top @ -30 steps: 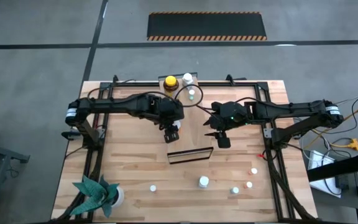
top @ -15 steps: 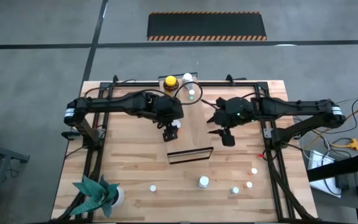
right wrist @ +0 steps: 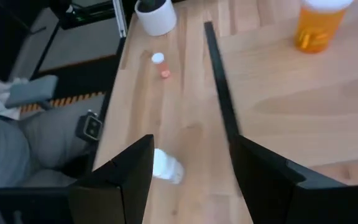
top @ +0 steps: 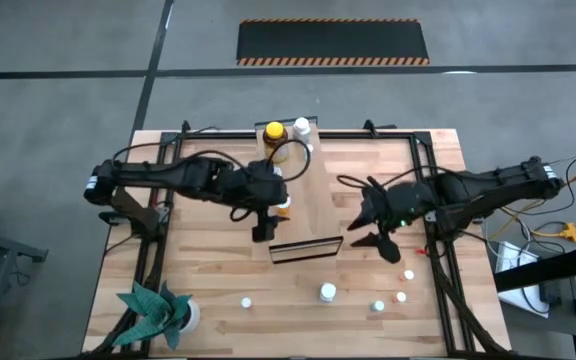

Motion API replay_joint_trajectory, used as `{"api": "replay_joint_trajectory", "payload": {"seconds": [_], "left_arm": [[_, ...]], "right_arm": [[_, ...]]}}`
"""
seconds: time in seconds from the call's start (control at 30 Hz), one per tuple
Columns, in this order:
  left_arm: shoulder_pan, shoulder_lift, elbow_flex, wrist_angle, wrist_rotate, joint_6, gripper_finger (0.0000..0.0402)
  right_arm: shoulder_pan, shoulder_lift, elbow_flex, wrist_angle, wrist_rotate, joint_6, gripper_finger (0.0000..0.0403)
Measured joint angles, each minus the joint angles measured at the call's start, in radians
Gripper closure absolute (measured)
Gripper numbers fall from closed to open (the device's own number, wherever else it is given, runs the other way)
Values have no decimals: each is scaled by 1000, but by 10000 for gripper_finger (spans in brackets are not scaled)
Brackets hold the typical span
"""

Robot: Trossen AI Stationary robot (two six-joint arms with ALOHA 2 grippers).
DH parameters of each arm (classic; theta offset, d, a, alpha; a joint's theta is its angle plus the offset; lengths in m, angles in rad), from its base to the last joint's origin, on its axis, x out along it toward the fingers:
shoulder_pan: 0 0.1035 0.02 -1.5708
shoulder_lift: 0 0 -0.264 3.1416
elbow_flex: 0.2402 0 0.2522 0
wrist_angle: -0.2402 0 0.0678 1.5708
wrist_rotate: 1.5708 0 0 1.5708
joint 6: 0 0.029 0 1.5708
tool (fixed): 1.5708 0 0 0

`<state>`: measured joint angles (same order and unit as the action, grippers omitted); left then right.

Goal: Pick and place medicine bottles onto shelf by color
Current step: Put the white pill bottle on the shelf

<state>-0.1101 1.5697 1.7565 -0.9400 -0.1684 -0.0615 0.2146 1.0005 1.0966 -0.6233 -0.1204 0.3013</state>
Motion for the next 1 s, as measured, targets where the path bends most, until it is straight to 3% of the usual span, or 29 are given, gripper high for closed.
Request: {"api": "replay_joint_trajectory", "payload": {"seconds": [0.3,0.53,0.87,1.0], "left_arm": [[-127,-3,-39,115,-26,44,139],[-214,-7,-164,310,-50,44,139],[-290,-15,-226,418,-160,42,139],[-306,-19,-225,419,-177,43,139]], "right_arm": [[247,75,-21,121,103,143,202],[401,186,-21,235,222,-58,202],[426,441,11,372,251,60,202],[421,531,47,369,198,121,202]]}}
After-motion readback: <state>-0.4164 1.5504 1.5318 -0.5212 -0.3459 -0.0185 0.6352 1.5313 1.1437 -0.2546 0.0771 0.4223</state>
